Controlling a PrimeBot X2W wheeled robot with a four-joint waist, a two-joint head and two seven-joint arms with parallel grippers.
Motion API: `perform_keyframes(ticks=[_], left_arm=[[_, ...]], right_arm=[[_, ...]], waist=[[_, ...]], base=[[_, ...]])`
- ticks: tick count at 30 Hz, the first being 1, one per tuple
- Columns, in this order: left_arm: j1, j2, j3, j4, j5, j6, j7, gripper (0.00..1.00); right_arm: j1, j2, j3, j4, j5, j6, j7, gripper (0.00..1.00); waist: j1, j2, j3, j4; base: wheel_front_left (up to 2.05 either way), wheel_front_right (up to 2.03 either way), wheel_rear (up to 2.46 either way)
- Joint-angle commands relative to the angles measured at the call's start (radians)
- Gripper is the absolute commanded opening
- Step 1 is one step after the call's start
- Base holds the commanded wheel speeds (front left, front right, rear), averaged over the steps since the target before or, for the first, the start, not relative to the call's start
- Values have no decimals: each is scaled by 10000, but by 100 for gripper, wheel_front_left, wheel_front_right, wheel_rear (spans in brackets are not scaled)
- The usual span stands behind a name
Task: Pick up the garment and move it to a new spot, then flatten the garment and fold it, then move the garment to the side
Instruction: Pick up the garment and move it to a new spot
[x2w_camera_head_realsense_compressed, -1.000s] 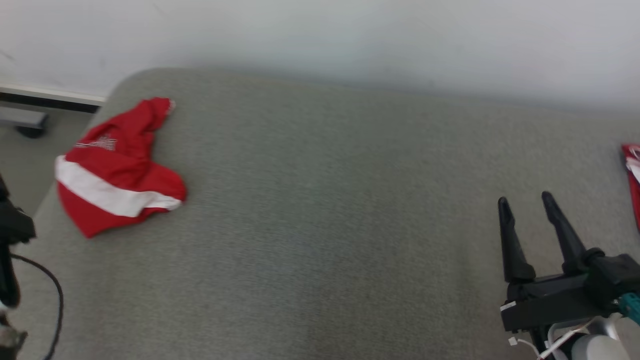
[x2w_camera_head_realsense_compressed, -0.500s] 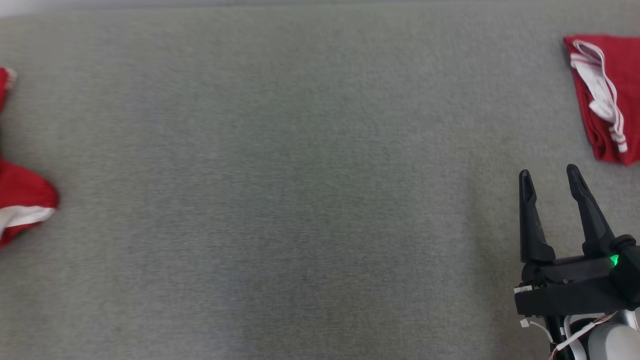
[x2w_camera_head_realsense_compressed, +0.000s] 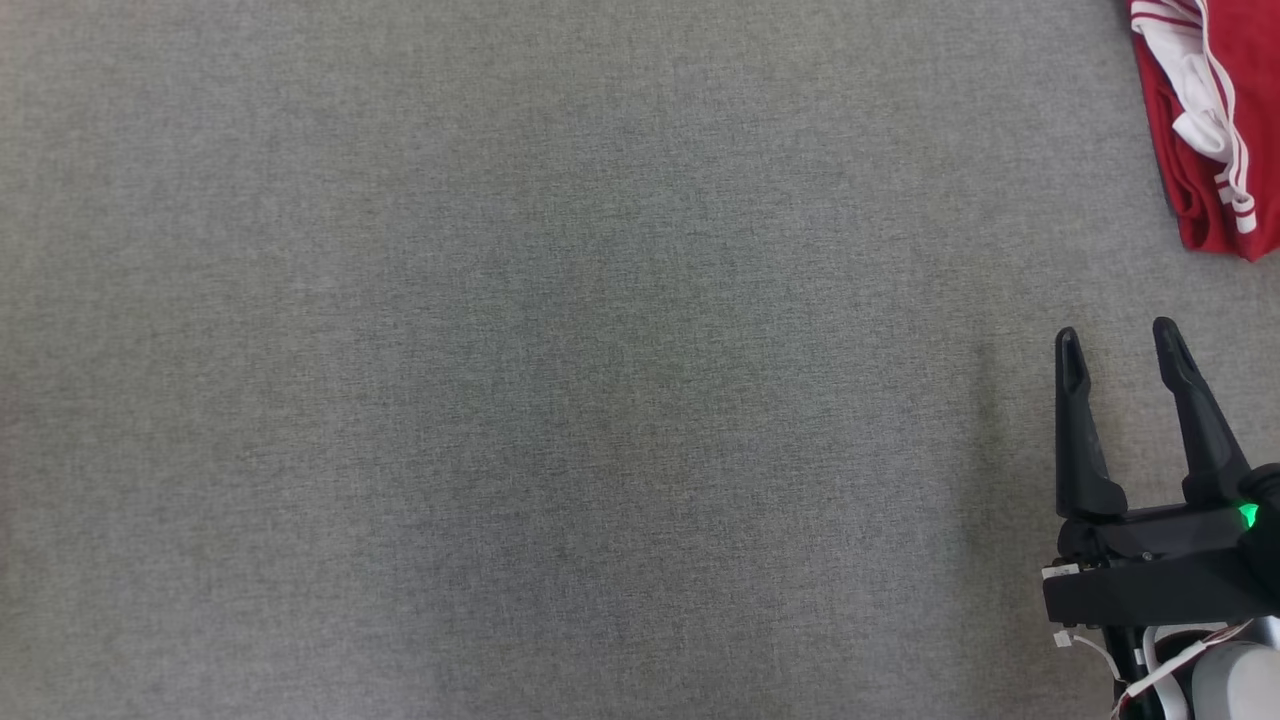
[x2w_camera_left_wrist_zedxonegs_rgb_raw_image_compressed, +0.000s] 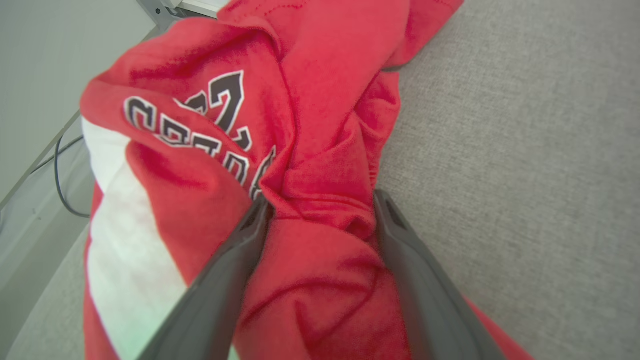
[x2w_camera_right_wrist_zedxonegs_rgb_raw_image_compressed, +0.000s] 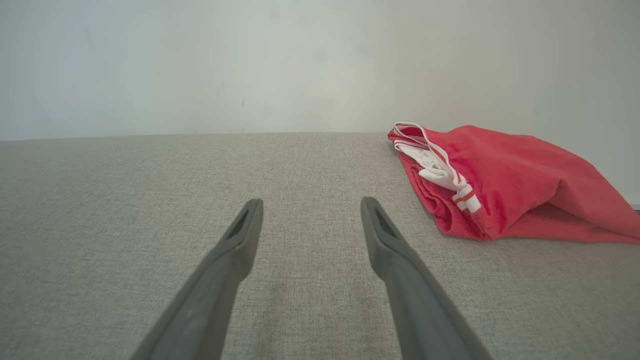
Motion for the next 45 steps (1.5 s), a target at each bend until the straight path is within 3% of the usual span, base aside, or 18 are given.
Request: perform_keyframes(ticks=[1, 4, 5, 6, 14, 20, 24, 34, 45], left_arm=[[-18, -123, -84, 253, -30, 40, 325, 100], [-148, -238, -256, 409, -64, -79, 777, 98], [-157, -233, -316, 366, 2, -104, 722, 34], [-172, -253, -321, 331, 2, -86, 663, 0], [-506, -184, -254, -495, 228, 102, -1658, 0], [-1163, -454, -462, -1227, 373, -186, -3351, 0], [-1555, -686, -790, -1821, 511, -546, -3921, 0], [-2089, -1638, -2162, -4199, 984, -941, -3258, 0], [-681, -3502, -3560, -7188, 750, -556, -2377, 0]], right_arm=[[-33, -37, 5, -50, -37, -22, 26, 100], [-54, -37, 29, -71, -68, -22, 86, 100], [-72, -57, 34, -67, -60, -22, 115, 100], [-90, -78, 46, -54, -36, -22, 132, 100], [-62, -19, 28, 129, -3, -22, 61, 100], [-20, 98, 146, 629, 53, -22, -164, 100], [98, 165, 212, 1205, 105, -22, -366, 100], [149, 431, 472, 2506, 257, -22, -907, 100], [122, 599, 563, 3152, 385, -22, -1263, 100]], waist=[[-1, -2, 0, 51], [-1, -2, -41, 90], [-1, -2, -59, 90], [-1, -2, -78, 88], [-1, -2, -527, 36], [-1, -2, -1317, 48], [-1, -2, -1890, -45], [-1, -2, -2951, -846], [-1, -2, -3182, -1667]], base=[[0, 0, 0], [0, 0, 0], [0, 0, 0], [0, 0, 0], [0, 0, 0], [0, 0, 0], [0, 0, 0], [0, 0, 0], [0, 0, 0]])
